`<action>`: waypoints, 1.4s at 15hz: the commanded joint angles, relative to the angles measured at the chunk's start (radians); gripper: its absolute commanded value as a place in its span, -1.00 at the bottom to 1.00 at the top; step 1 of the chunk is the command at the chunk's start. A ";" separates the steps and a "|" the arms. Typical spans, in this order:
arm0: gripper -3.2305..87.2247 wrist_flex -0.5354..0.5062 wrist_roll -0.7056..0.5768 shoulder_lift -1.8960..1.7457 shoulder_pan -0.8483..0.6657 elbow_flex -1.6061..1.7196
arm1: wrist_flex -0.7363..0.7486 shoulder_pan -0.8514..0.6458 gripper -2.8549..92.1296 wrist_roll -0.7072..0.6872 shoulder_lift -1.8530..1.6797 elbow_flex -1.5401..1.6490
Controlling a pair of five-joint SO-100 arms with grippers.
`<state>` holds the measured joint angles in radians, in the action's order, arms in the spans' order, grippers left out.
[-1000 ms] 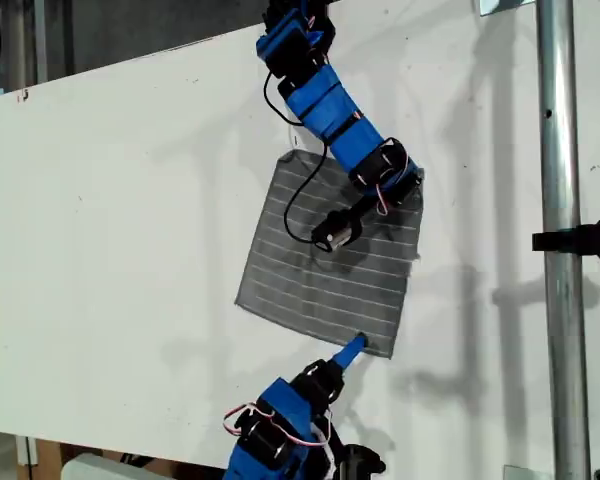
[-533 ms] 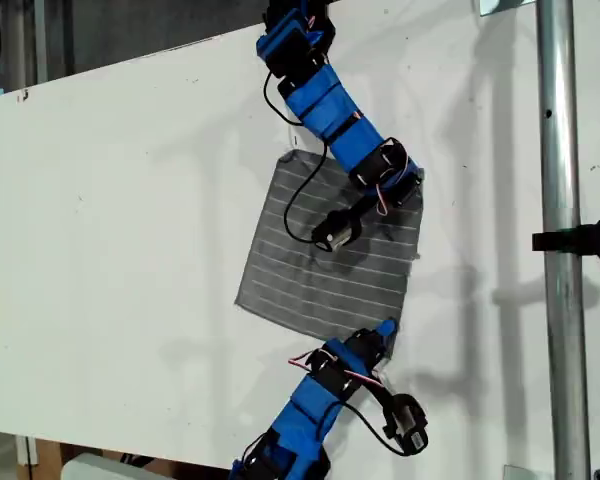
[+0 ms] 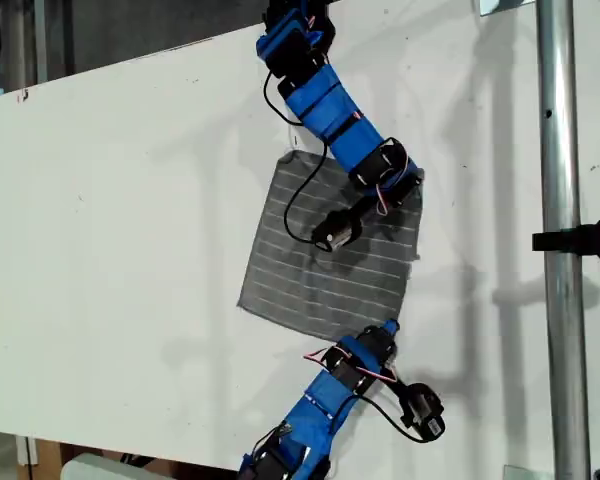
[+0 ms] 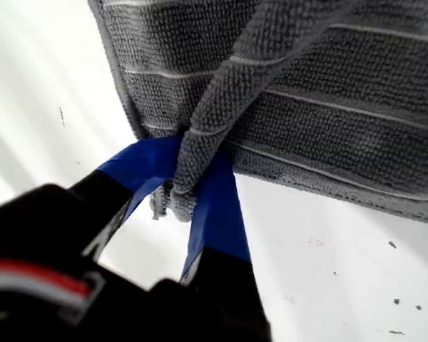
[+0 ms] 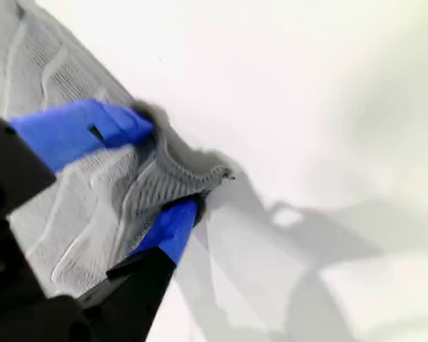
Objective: Grasp corners of a towel and fold twice.
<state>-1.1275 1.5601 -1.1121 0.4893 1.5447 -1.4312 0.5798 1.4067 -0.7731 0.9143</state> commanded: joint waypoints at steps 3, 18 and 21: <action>-0.99 0.012 -0.025 -0.021 -0.011 -0.014 | 0.020 -0.008 -0.95 0.002 -0.008 0.009; -0.99 -0.485 -0.357 -0.341 -0.462 -0.244 | -0.146 -0.255 -0.95 0.009 -0.733 0.522; -0.99 -0.390 -0.615 -0.227 -0.644 -0.293 | -0.141 -0.370 -0.95 -0.067 -0.755 0.598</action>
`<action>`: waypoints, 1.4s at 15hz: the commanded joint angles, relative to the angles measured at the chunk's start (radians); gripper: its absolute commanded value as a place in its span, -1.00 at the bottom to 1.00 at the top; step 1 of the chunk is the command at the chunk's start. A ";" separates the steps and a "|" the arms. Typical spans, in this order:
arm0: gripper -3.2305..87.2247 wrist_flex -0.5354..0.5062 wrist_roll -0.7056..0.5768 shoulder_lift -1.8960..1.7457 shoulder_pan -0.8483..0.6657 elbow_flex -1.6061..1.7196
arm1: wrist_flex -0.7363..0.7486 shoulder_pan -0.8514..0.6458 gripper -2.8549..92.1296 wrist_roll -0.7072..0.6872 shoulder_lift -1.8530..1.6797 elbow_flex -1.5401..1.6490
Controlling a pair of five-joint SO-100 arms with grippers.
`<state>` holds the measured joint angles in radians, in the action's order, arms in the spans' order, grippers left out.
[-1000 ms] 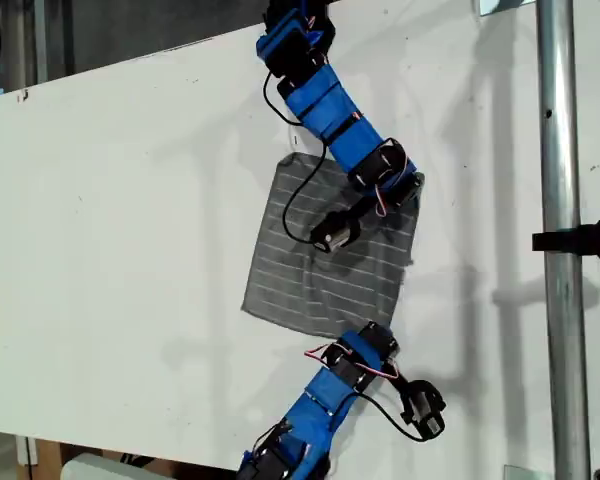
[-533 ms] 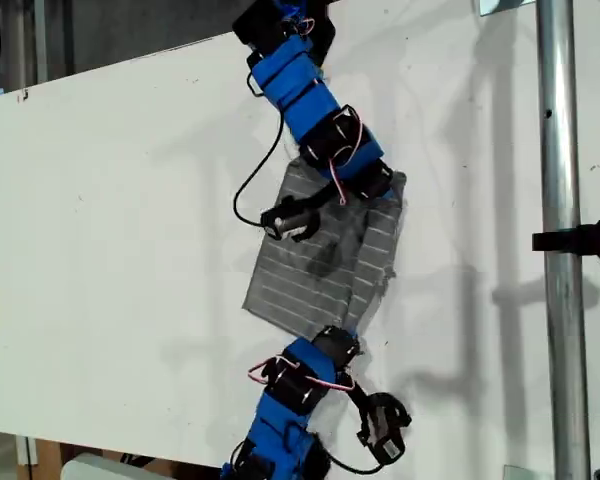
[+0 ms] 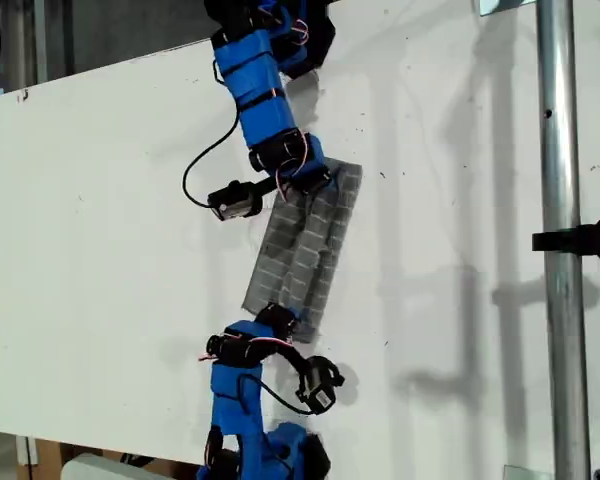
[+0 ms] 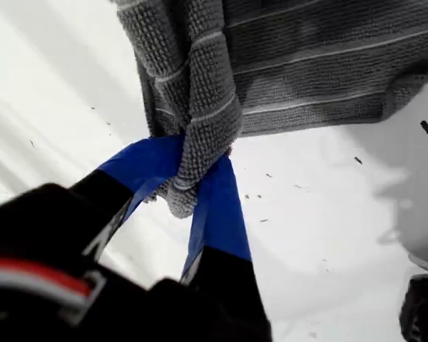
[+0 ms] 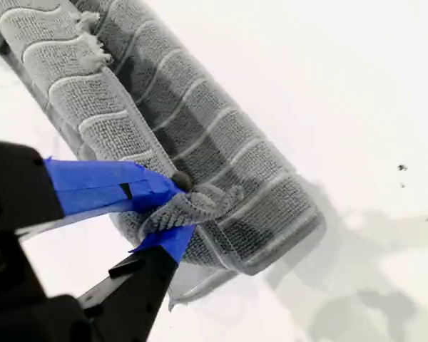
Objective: Grasp corners of a towel and fold twice.
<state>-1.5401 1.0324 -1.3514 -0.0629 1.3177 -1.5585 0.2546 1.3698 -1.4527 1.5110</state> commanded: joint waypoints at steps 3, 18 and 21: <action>-0.99 -0.054 -0.302 0.178 -0.262 -0.367 | -0.023 -0.201 -0.95 -0.132 -0.137 0.075; -0.90 -0.087 -0.173 0.236 -0.215 -0.253 | 0.304 -0.225 -0.95 -0.212 -0.276 0.474; -0.82 -0.049 -0.121 0.333 -0.224 -0.235 | 0.416 -0.216 -0.95 -0.190 -0.212 0.517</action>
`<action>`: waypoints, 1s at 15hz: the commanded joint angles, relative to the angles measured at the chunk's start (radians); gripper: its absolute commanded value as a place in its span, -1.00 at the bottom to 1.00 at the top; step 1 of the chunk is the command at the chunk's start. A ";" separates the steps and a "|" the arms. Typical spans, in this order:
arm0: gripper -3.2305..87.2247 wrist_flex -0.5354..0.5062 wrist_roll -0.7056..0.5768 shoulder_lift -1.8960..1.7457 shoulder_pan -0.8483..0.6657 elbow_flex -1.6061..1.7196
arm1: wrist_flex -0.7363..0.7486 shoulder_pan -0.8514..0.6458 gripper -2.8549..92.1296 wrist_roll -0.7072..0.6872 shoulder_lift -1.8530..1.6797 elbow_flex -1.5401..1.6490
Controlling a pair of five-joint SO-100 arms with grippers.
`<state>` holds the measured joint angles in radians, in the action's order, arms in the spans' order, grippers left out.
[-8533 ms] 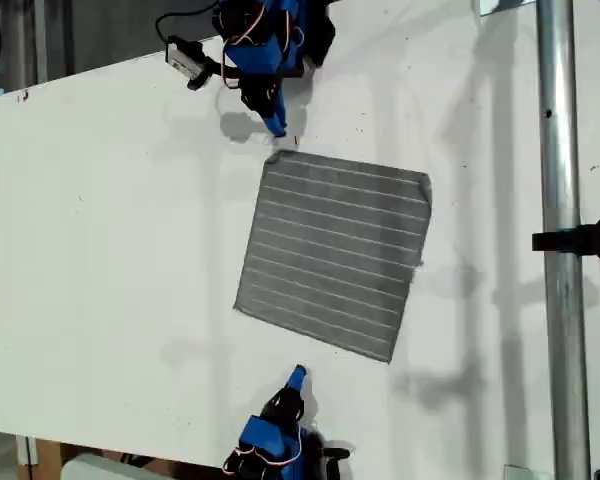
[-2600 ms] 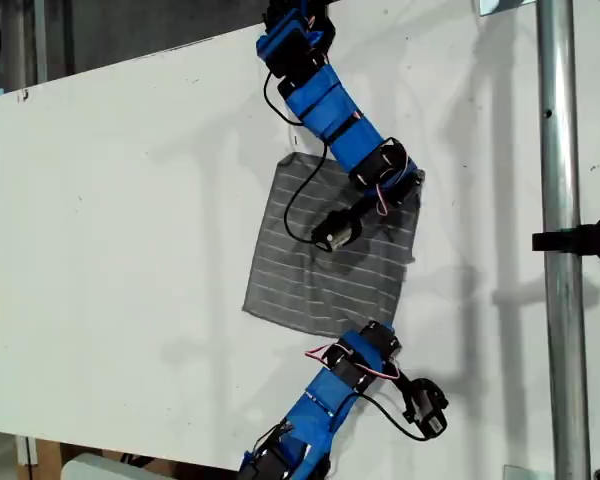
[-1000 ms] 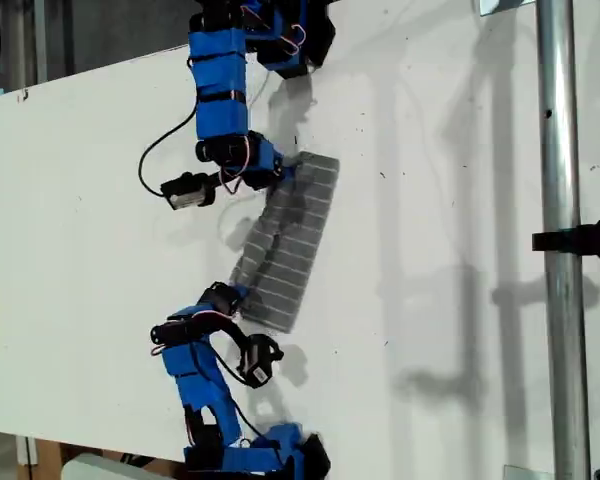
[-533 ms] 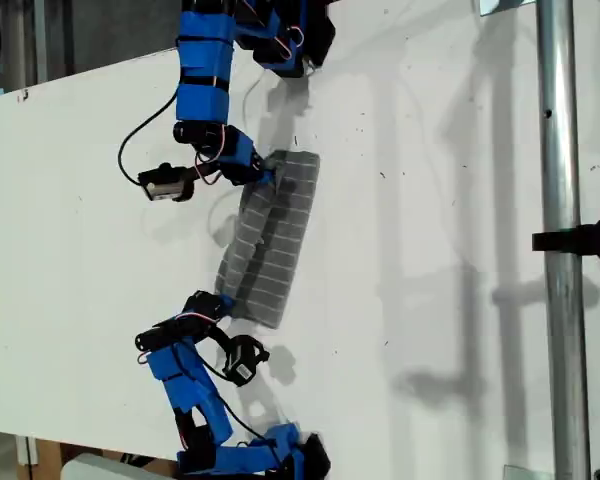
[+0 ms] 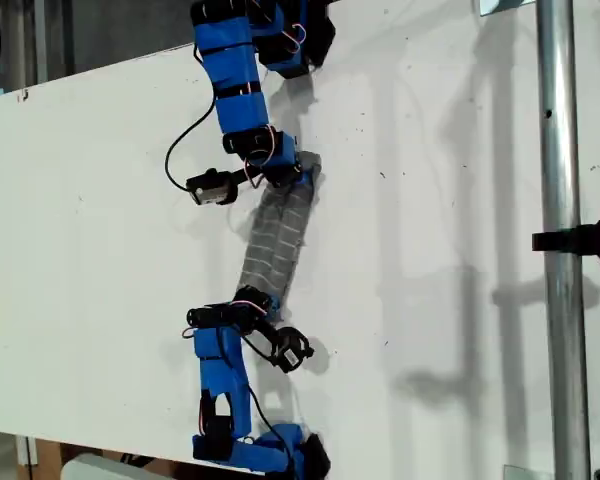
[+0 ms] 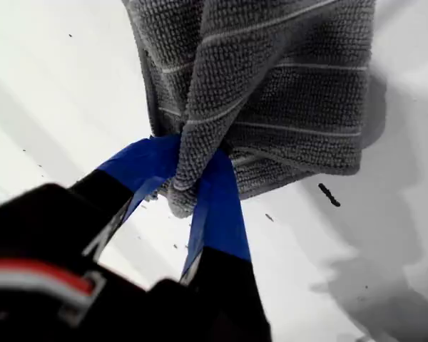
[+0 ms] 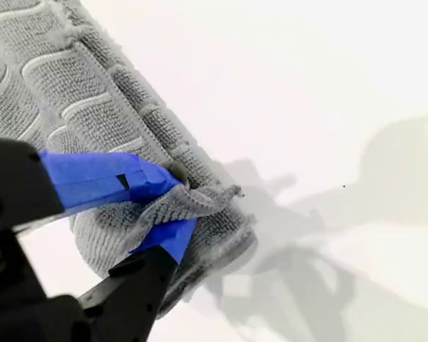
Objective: Grasp corners of a towel and fold twice.
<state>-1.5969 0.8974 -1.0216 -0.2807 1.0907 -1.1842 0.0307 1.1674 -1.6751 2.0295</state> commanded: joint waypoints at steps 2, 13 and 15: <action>-0.48 0.005 0.011 0.052 -0.040 -0.015 | 0.058 -0.014 -0.89 0.012 0.060 0.000; -0.44 -0.094 0.091 -0.736 -0.104 0.563 | -0.382 -0.155 -0.13 0.057 -0.457 0.067; -0.45 -0.094 0.135 -0.945 -0.048 0.661 | -0.483 -0.152 -0.16 0.132 -0.658 0.114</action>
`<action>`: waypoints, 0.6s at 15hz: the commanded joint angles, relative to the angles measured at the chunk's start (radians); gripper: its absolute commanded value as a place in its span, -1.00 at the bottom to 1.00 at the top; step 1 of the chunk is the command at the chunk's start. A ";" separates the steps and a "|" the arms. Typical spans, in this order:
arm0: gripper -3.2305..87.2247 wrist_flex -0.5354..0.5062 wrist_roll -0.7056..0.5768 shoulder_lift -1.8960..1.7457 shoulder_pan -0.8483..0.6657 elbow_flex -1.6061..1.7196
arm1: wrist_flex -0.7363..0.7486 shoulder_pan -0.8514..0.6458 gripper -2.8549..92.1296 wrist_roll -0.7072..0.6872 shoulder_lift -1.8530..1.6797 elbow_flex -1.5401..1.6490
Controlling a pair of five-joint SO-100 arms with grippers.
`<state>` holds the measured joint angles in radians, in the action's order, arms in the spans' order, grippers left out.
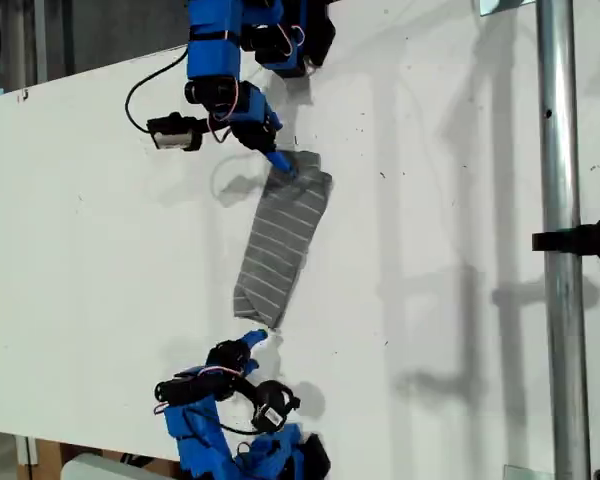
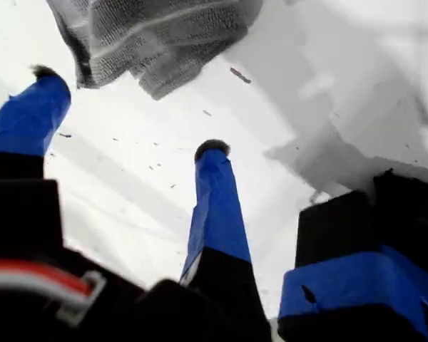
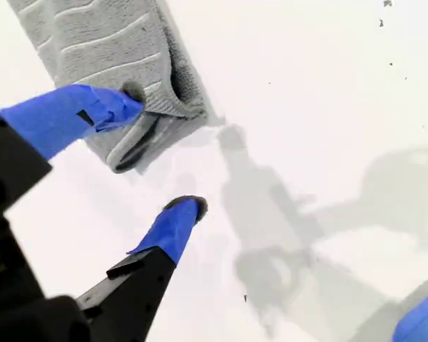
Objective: Grasp corners of a towel and fold twice.
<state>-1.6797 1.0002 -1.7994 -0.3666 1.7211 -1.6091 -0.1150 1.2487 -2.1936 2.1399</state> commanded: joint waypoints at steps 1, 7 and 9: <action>-0.47 -0.008 0.080 -0.262 0.072 0.074 | -0.094 0.034 -0.16 0.117 -0.247 0.011; -0.85 0.072 0.629 -0.865 0.476 0.552 | -0.385 0.456 -0.04 0.850 -0.425 -0.098; -0.90 0.230 0.712 -0.870 0.637 0.690 | -0.290 0.442 -0.01 0.885 -0.316 -0.067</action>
<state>-1.5555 1.6674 -2.6492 0.1672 2.3516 -1.9006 0.3221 2.1031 -2.5694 2.0954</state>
